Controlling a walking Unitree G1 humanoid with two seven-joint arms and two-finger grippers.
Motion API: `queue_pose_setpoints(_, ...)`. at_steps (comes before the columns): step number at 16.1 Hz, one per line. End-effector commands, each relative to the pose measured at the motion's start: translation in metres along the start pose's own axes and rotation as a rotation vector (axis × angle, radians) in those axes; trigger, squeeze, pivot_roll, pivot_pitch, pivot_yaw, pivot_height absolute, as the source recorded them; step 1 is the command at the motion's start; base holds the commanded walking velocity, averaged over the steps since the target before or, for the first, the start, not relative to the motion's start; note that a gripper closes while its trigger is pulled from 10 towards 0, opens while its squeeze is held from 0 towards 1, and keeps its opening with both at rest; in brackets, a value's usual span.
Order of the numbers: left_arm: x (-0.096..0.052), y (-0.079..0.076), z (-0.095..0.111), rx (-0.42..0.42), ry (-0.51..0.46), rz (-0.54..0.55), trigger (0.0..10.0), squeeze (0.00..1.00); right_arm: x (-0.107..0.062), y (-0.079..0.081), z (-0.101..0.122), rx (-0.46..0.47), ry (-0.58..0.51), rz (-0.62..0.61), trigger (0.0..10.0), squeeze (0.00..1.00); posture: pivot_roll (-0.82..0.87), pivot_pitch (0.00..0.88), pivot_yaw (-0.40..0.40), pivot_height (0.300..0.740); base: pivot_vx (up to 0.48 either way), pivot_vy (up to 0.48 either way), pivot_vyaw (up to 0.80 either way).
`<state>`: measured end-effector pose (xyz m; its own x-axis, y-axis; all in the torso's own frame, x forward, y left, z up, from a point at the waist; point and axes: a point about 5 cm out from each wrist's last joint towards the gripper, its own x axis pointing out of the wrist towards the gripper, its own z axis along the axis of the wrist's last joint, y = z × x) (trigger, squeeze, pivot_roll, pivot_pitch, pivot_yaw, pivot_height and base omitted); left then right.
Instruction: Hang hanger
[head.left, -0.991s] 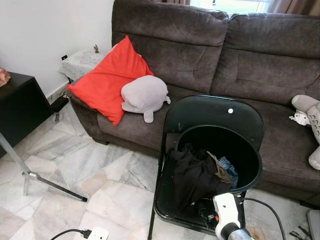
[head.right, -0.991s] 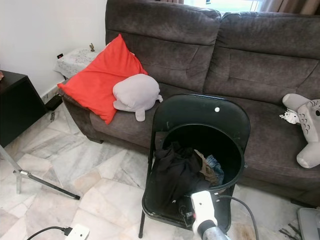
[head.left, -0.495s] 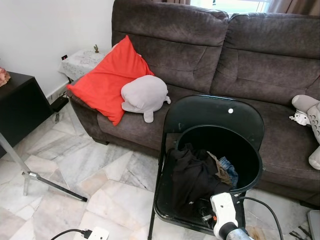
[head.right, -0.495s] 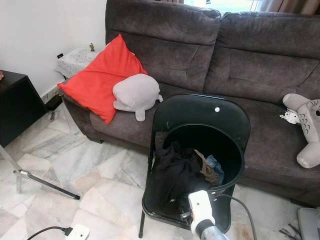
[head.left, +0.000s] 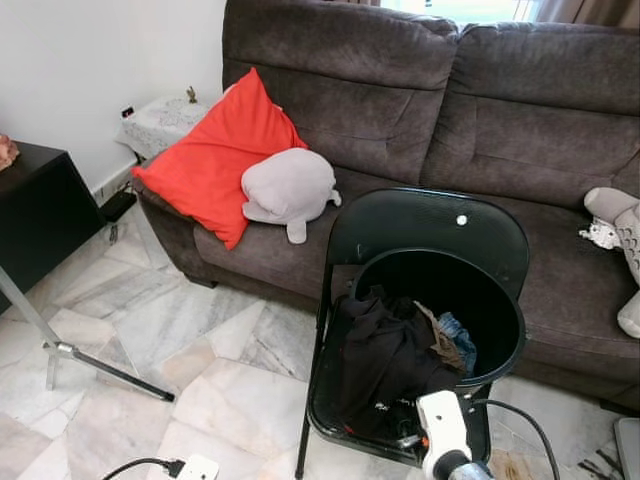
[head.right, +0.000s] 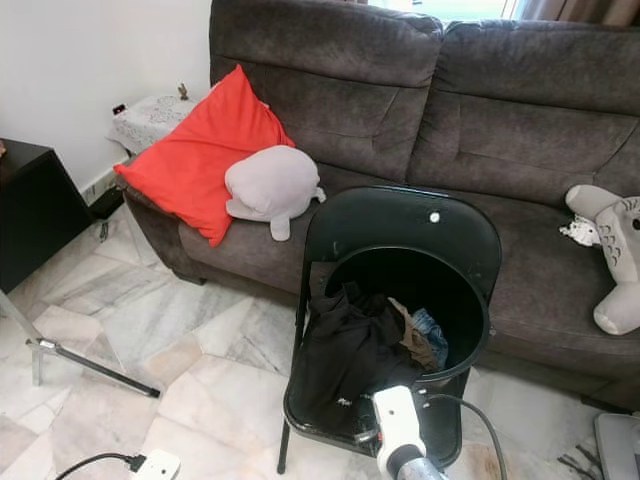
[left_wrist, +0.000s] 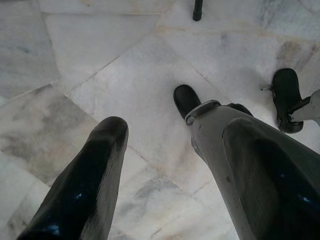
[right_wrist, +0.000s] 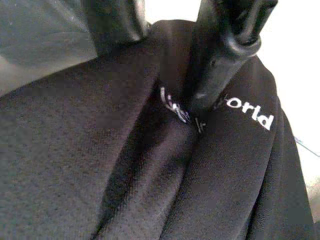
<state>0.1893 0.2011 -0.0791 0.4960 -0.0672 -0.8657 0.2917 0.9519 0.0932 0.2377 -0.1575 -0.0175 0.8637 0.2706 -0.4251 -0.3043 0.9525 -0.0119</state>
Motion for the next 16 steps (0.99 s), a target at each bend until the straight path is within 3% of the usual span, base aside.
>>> queue_pose_setpoints(1, -0.001, 0.001, -0.006, 0.008, 0.032, 0.001, 10.0, 0.00, 0.000, 0.001, 0.000, 0.002, -0.003, 0.003, 0.0, 0.00, -0.07, 0.063, 0.040, 0.740, 0.000, 0.000, 0.00)
queue_pose_setpoints(6, -0.001, 0.001, -0.006, 0.010, 0.032, 0.003, 10.0, 0.00, 0.000, -0.001, 0.008, -0.002, -0.040, -0.014, 0.0, 0.00, -0.07, 0.061, 0.039, 0.740, 0.000, 0.000, 0.00)
queue_pose_setpoints(8, -0.001, 0.001, -0.006, 0.011, 0.033, 0.002, 10.0, 0.00, -0.005, -0.003, 0.016, 0.008, -0.071, -0.072, 0.0, 0.00, -0.08, 0.060, 0.036, 0.740, 0.000, 0.000, 0.00)
queue_pose_setpoints(12, -0.001, 0.000, -0.006, 0.019, 0.035, -0.005, 10.0, 0.00, -0.042, 0.004, 0.039, 0.045, -0.171, -0.208, 0.0, 0.00, -0.10, 0.060, 0.034, 0.740, 0.000, 0.000, 0.00)
queue_pose_setpoints(16, 0.000, 0.000, -0.005, 0.025, 0.035, -0.009, 10.0, 0.00, -0.082, 0.008, 0.057, 0.064, -0.175, -0.278, 0.0, 0.00, -0.12, 0.057, 0.027, 0.740, 0.000, 0.000, 0.00)
